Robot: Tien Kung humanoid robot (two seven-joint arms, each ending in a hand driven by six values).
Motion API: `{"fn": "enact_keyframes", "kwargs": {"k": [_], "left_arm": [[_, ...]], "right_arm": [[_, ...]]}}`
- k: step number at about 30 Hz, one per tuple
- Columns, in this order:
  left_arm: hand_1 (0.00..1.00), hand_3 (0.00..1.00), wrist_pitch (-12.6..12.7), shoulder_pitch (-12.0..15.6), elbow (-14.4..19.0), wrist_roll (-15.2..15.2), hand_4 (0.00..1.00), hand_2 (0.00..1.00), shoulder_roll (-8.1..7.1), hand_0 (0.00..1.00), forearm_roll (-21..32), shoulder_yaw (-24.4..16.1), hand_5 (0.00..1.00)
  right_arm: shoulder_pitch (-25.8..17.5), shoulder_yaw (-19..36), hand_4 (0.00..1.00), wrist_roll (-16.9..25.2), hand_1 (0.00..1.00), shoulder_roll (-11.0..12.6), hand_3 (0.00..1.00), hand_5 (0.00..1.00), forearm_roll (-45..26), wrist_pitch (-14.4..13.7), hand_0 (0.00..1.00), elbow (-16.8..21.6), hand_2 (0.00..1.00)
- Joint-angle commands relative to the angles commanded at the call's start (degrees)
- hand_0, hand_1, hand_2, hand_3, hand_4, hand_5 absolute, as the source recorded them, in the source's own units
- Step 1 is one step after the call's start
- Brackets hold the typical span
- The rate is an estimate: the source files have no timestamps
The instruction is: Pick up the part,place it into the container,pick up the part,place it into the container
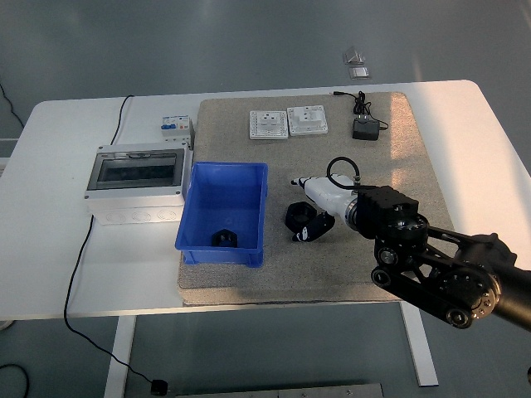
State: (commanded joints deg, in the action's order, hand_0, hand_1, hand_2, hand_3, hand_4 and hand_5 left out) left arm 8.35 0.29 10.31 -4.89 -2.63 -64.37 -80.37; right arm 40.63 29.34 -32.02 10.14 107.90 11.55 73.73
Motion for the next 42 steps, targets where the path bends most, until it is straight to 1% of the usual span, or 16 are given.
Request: {"fn": "enact_keyframes", "kwargs": {"k": [4, 5, 10, 11, 16, 17, 22, 23, 26, 28, 29, 33, 35, 38, 41, 42], "left_arm": [[0.710, 0.774, 0.00, 0.00, 0.00, 0.06, 0.796, 0.712, -0.03, 0.721, 0.02, 0.05, 0.753], [0.711, 0.774, 0.00, 0.00, 0.00, 0.06, 0.796, 0.711, -0.04, 0.721, -0.02, 0.03, 0.754], [0.711, 0.774, -0.01, -0.06, 0.00, 0.08, 0.796, 0.711, -0.07, 0.721, -0.34, -0.12, 0.754], [0.711, 0.772, -0.01, -0.06, 0.00, 0.09, 0.797, 0.710, -0.08, 0.721, -0.35, -0.13, 0.755], [0.711, 0.772, 0.06, -0.05, 0.00, 0.19, 0.797, 0.710, -0.11, 0.721, -0.36, -0.11, 0.755], [0.710, 0.771, 0.06, -0.04, 0.00, 0.20, 0.797, 0.710, -0.13, 0.721, -0.36, -0.08, 0.755], [0.710, 0.771, 0.09, 0.01, 0.00, 0.27, 0.797, 0.710, -0.22, 0.721, -0.30, 0.06, 0.755], [0.710, 0.770, 0.09, 0.02, 0.00, 0.28, 0.797, 0.709, -0.23, 0.721, -0.30, 0.08, 0.759], [0.710, 0.770, 0.11, 0.05, 0.00, 0.28, 0.797, 0.709, -0.28, 0.721, -0.34, 0.07, 0.759], [0.710, 0.770, 0.12, 0.08, 0.00, 0.27, 0.797, 0.709, -0.30, 0.721, -0.41, 0.03, 0.759], [0.710, 0.769, 0.12, 0.10, 0.00, 0.26, 0.798, 0.709, -0.32, 0.721, -0.44, 0.01, 0.759], [0.710, 0.769, 0.16, 0.15, 0.00, 0.25, 0.798, 0.709, -0.35, 0.721, -0.54, -0.07, 0.759], [0.710, 0.768, 0.19, 0.16, 0.00, 0.27, 0.799, 0.706, -0.34, 0.721, -0.55, -0.12, 0.762], [0.710, 0.768, 0.21, 0.14, 0.00, 0.28, 0.799, 0.706, -0.35, 0.721, -0.60, -0.18, 0.762], [0.710, 0.768, 0.24, 0.14, 0.00, 0.27, 0.799, 0.706, -0.37, 0.721, -0.62, -0.25, 0.762], [0.709, 0.767, 0.25, 0.15, 0.00, 0.27, 0.798, 0.706, -0.38, 0.720, -0.62, -0.26, 0.765]], "right_arm": [[0.46, -1.80, 0.961, 0.56, 0.764, -0.50, 0.991, 0.402, -0.58, -1.00, 0.998, -1.36, 0.957], [0.55, -2.18, 0.943, 0.75, 0.728, -0.60, 0.966, 0.373, -0.65, -1.34, 0.998, -1.58, 0.944], [0.86, -4.01, 0.943, 1.62, 0.728, -1.08, 0.966, 0.373, 0.05, -3.55, 0.998, -2.90, 0.944], [0.86, -4.11, 0.694, 1.68, 0.499, -1.11, 0.847, 0.152, 0.29, -3.78, 0.985, -3.04, 0.783], [0.77, -4.01, 0.694, 1.66, 0.499, -1.15, 0.847, 0.152, 2.56, -4.97, 0.985, -3.35, 0.783], [0.76, -4.00, 0.381, 1.57, 0.332, -1.16, 0.657, 0.010, 3.04, -5.00, 0.782, -3.38, 0.575], [0.72, -4.31, 0.381, 1.25, 0.332, -1.14, 0.657, 0.010, 4.07, -4.55, 0.782, -3.63, 0.575], [0.72, -4.36, 0.309, 1.22, 0.243, -1.14, 0.610, 0.002, 4.13, -4.49, 0.668, -3.65, 0.501], [0.69, -4.44, 0.309, 1.56, 0.243, -1.13, 0.610, 0.002, 4.38, -4.63, 0.668, -3.70, 0.501], [0.68, -4.31, 0.309, 2.33, 0.243, -1.11, 0.610, 0.002, 4.62, -5.32, 0.668, -3.76, 0.501], [0.66, -4.17, 0.289, 2.95, 0.214, -1.08, 0.554, 0.002, 4.62, -5.92, 0.619, -3.83, 0.479], [0.60, -3.41, 0.289, 5.61, 0.214, -0.95, 0.554, 0.002, 4.64, -8.66, 0.619, -3.97, 0.479], [0.63, -2.57, 0.270, 7.52, 0.212, -0.78, 0.540, 0.002, 4.23, -11.02, 0.607, -3.99, 0.476], [0.78, -1.44, 0.270, 9.62, 0.212, -0.48, 0.540, 0.002, 2.97, -14.16, 0.607, -4.19, 0.476], [1.12, 0.15, 0.270, 12.02, 0.212, -0.14, 0.540, 0.002, 2.01, -18.09, 0.607, -4.25, 0.476], [1.27, 0.52, 0.250, 12.84, 0.215, -0.10, 0.535, 0.002, 1.85, -19.26, 0.612, -4.12, 0.473]]}}
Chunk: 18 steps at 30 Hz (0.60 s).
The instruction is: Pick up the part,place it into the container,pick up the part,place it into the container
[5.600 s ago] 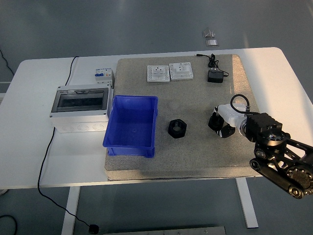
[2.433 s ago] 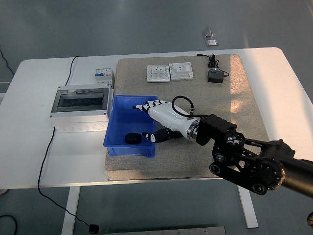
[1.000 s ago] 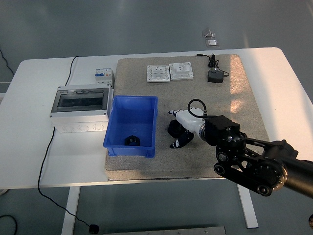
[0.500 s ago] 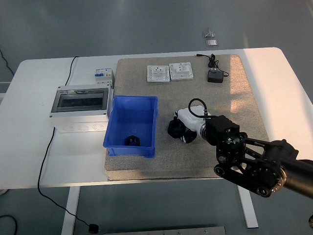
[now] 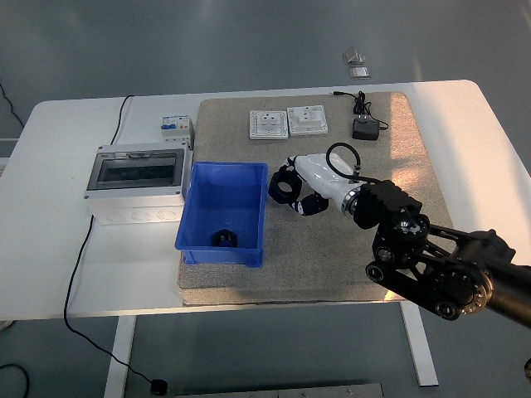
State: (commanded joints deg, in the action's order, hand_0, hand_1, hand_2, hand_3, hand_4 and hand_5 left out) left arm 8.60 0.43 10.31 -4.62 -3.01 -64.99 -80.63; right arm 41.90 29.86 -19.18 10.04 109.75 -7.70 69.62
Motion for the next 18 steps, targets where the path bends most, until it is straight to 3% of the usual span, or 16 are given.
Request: {"fn": "enact_keyframes", "kwargs": {"k": [5, 6, 10, 11, 12, 17, 18], "left_arm": [[0.709, 0.767, 0.04, 0.04, 0.00, -0.02, 0.798, 0.706, -0.04, 0.720, 0.00, -0.09, 0.765], [0.708, 0.766, 0.05, 0.04, 0.00, -0.02, 0.798, 0.705, -0.04, 0.720, -0.03, -0.12, 0.766], [0.708, 0.766, 0.05, -0.11, 0.00, -0.10, 0.798, 0.705, 0.01, 0.720, -0.41, -0.35, 0.766], [0.708, 0.766, 0.06, -0.15, 0.00, -0.09, 0.798, 0.705, 0.01, 0.720, -0.41, -0.35, 0.766], [0.708, 0.765, 0.07, -0.17, 0.00, -0.08, 0.798, 0.705, 0.01, 0.720, -0.35, -0.32, 0.769], [0.708, 0.765, 0.09, -0.22, 0.00, -0.03, 0.798, 0.705, 0.05, 0.720, -0.10, -0.23, 0.769], [0.708, 0.765, 0.10, -0.23, 0.00, -0.03, 0.799, 0.705, 0.05, 0.719, -0.09, -0.22, 0.770]], "right_arm": [[1.28, -0.26, 0.250, 5.70, 0.215, -0.31, 0.535, 0.002, -1.36, -7.13, 0.612, 2.55, 0.473], [1.58, -0.75, 0.257, 6.86, 0.210, -0.44, 0.533, 0.002, -1.92, -8.05, 0.554, 3.12, 0.476], [3.59, -5.35, 0.257, 11.13, 0.210, -1.71, 0.533, 0.002, -3.83, -5.24, 0.554, 3.77, 0.476], [3.93, -6.41, 0.257, 11.55, 0.210, -1.92, 0.533, 0.002, -3.68, -4.27, 0.554, 3.63, 0.476], [4.17, -7.17, 0.255, 11.76, 0.140, -2.06, 0.548, 0.002, -3.30, -3.20, 0.452, 3.49, 0.480], [4.66, -8.04, 0.255, 12.02, 0.140, -2.41, 0.548, 0.002, 1.12, -0.06, 0.452, 3.55, 0.480], [4.71, -8.02, 0.546, 11.86, 0.149, -2.43, 0.726, 0.047, 1.96, 0.24, 0.361, 3.62, 0.656]]}}
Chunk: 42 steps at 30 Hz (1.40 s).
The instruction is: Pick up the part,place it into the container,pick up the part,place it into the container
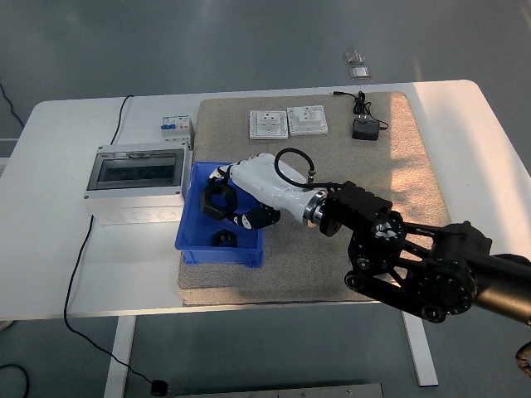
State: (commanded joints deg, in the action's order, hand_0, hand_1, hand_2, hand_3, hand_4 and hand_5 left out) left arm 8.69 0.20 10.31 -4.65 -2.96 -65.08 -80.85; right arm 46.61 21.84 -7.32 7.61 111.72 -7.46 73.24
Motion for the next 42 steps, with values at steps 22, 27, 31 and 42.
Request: {"fn": "enact_keyframes", "kwargs": {"k": [22, 27, 31, 42], "left_arm": [[0.708, 0.765, 0.03, -0.13, 0.00, -0.30, 0.801, 0.704, 0.26, 0.718, -0.42, -0.18, 0.775], [0.708, 0.765, 0.04, -0.19, 0.00, -0.39, 0.799, 0.704, 0.32, 0.718, -0.56, -0.20, 0.775], [0.708, 0.765, 0.03, -0.16, 0.00, -0.44, 0.799, 0.706, 0.25, 0.719, -0.88, -0.20, 0.777], [0.708, 0.767, 0.11, 0.11, 0.00, 0.04, 0.797, 0.709, 0.79, 0.718, 0.19, 1.04, 0.779]], "right_arm": [[0.15, 0.39, 0.805, -6.73, 0.238, 0.14, 0.934, 0.371, 3.72, 6.63, 0.387, 0.54, 0.854], [-0.21, 1.16, 0.829, -5.82, 0.248, 0.33, 0.941, 0.387, 2.86, 4.78, 0.385, 0.44, 0.873], [-2.15, 4.29, 0.840, -3.47, 0.250, 1.22, 0.939, 0.392, -0.81, 0.14, 0.378, 0.24, 0.865], [-15.27, 18.00, 0.859, 9.01, 0.257, 7.04, 0.899, 0.420, -20.07, -8.13, 0.380, 1.18, 0.826]]}}
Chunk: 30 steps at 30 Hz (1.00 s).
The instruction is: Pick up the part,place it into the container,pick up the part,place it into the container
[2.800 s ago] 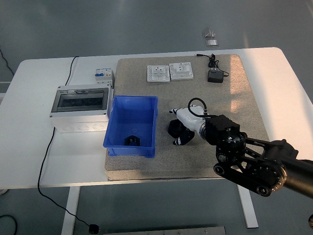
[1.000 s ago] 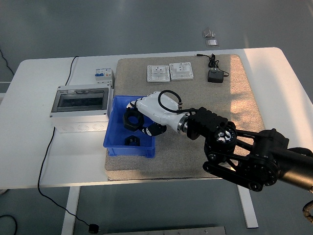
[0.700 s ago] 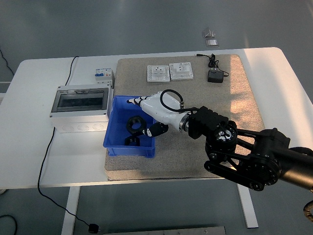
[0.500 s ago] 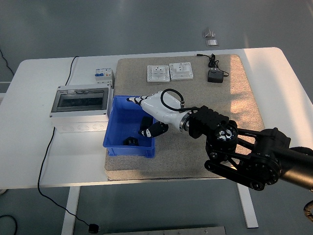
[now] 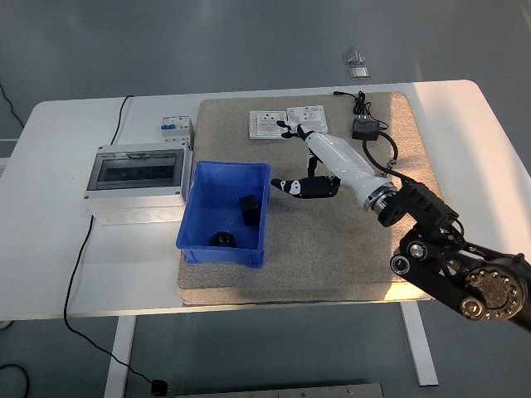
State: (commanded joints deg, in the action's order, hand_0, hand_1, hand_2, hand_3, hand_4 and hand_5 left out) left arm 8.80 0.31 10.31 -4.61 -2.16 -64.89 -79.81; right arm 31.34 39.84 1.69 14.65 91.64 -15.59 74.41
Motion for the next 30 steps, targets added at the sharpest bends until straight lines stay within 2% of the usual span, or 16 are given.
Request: {"fn": "enact_keyframes", "kwargs": {"k": [5, 6, 11, 12, 13, 18, 19, 23, 24, 29, 30], "left_arm": [[0.708, 0.767, 0.00, 0.37, 0.00, 0.25, 0.797, 0.709, 0.50, 0.718, -0.04, 0.29, 0.779], [0.708, 0.764, 0.04, 0.48, 0.00, 0.31, 0.795, 0.708, 0.61, 0.718, 0.07, 0.35, 0.777], [0.708, 0.764, 0.35, 0.76, 0.00, 0.39, 0.795, 0.708, 0.84, 0.718, 0.45, 0.87, 0.777], [0.708, 0.756, 0.43, 0.75, 0.00, 0.35, 0.794, 0.691, 0.83, 0.718, 0.46, 1.04, 0.772], [0.708, 0.756, 0.49, 0.73, 0.00, 0.31, 0.794, 0.691, 0.82, 0.718, 0.43, 1.23, 0.772], [0.708, 0.756, 0.60, 0.21, 0.00, 0.07, 0.794, 0.691, 0.60, 0.718, -0.82, 1.32, 0.772], [0.708, 0.743, 0.62, -0.06, 0.00, 0.05, 0.788, 0.683, 0.49, 0.718, -1.00, 1.47, 0.764], [0.708, 0.743, 0.64, -0.72, 0.00, -0.13, 0.788, 0.683, 0.03, 0.718, -0.63, 2.39, 0.764], [0.706, 0.727, 0.64, -0.77, 0.00, -0.13, 0.780, 0.688, -0.09, 0.717, -0.36, 2.72, 0.733], [0.706, 0.727, 0.39, -0.60, 0.00, -0.17, 0.780, 0.688, -0.48, 0.717, 0.37, 3.79, 0.733], [0.705, 0.719, 0.34, -0.61, 0.00, -0.17, 0.774, 0.697, -0.54, 0.716, 0.43, 3.91, 0.709]], "right_arm": [[-8.26, 8.01, 0.859, 7.19, 0.257, 0.91, 0.899, 0.420, -10.73, 1.26, 0.380, 2.22, 0.826], [-10.10, 9.72, 0.877, 8.66, 0.359, 1.09, 0.816, 0.456, -13.00, 1.65, 0.529, 2.35, 0.792], [-17.60, 16.73, 0.877, 15.11, 0.359, 1.64, 0.816, 0.456, -23.32, 2.83, 0.529, 1.77, 0.792], [-18.71, 17.85, 0.901, 16.19, 0.477, 1.61, 0.749, 0.513, -25.11, 2.99, 0.612, 1.76, 0.749], [-19.89, 19.11, 0.901, 17.37, 0.477, 1.52, 0.749, 0.513, -27.51, 3.17, 0.612, 1.78, 0.749], [-21.01, 22.23, 0.901, 20.43, 0.477, 0.47, 0.749, 0.513, -37.39, 3.97, 0.612, 2.17, 0.749], [-20.89, 22.23, 0.919, 20.82, 0.620, 0.28, 0.738, 0.530, -39.45, 4.21, 0.656, 2.18, 0.740], [-20.57, 21.84, 0.919, 21.55, 0.620, 0.05, 0.738, 0.530, -46.02, 4.80, 0.656, 1.98, 0.740], [-20.55, 21.83, 0.958, 21.72, 0.694, 0.02, 0.735, 0.582, -47.88, 4.93, 0.725, 1.96, 0.745], [-21.03, 22.89, 0.958, 22.35, 0.694, -0.17, 0.735, 0.582, -54.83, 5.12, 0.725, 1.97, 0.745], [-21.23, 23.20, 0.973, 22.41, 0.716, -0.18, 0.734, 0.603, -56.09, 5.17, 0.763, 1.94, 0.749]]}}
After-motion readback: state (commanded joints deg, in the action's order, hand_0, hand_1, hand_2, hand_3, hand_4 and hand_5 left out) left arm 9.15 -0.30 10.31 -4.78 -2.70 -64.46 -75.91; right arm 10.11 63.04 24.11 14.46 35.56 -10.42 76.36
